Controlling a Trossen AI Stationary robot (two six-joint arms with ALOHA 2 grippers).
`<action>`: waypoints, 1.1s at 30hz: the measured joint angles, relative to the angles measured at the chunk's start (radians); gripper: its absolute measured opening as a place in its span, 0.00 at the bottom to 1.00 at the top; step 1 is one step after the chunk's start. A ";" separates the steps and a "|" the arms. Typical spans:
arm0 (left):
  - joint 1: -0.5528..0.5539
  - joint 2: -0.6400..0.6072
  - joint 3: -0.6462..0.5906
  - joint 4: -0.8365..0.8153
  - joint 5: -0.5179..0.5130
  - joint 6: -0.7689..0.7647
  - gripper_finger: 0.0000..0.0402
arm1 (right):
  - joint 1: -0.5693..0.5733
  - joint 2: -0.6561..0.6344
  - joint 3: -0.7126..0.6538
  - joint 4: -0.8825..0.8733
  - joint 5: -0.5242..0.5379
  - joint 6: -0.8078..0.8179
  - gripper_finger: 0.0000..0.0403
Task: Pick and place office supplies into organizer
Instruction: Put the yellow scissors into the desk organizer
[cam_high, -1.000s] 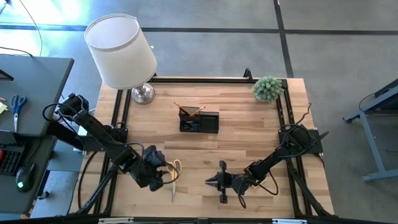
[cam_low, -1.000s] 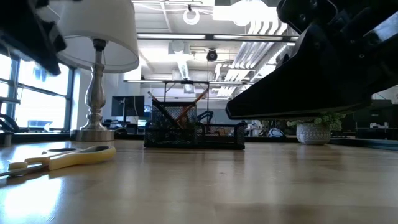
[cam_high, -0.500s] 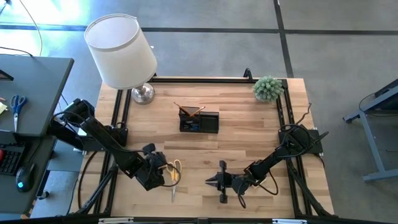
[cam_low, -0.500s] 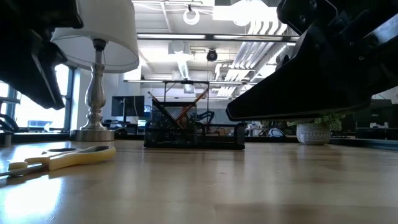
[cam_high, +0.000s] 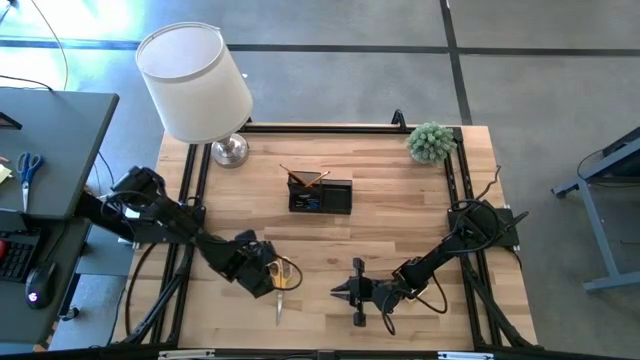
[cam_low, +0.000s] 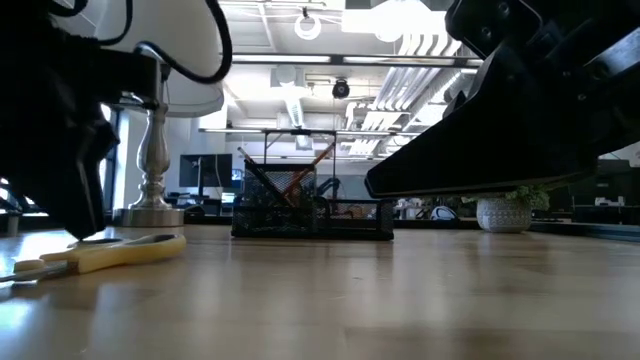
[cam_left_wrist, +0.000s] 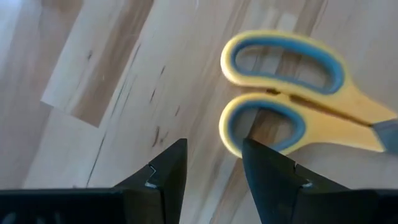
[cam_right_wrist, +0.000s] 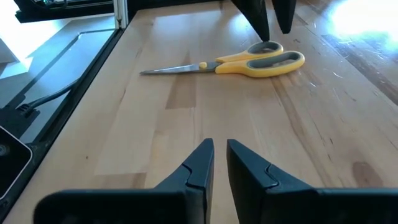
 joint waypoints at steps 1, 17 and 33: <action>0.000 0.006 0.000 0.000 0.006 0.000 0.36 | 0.000 0.000 0.000 0.000 0.000 0.000 0.10; 0.000 0.013 0.011 0.041 -0.003 0.000 0.36 | 0.000 0.000 0.000 -0.003 0.000 0.000 0.09; 0.014 0.011 0.034 0.027 -0.005 -0.041 0.36 | 0.000 0.000 0.000 -0.003 0.000 0.000 0.08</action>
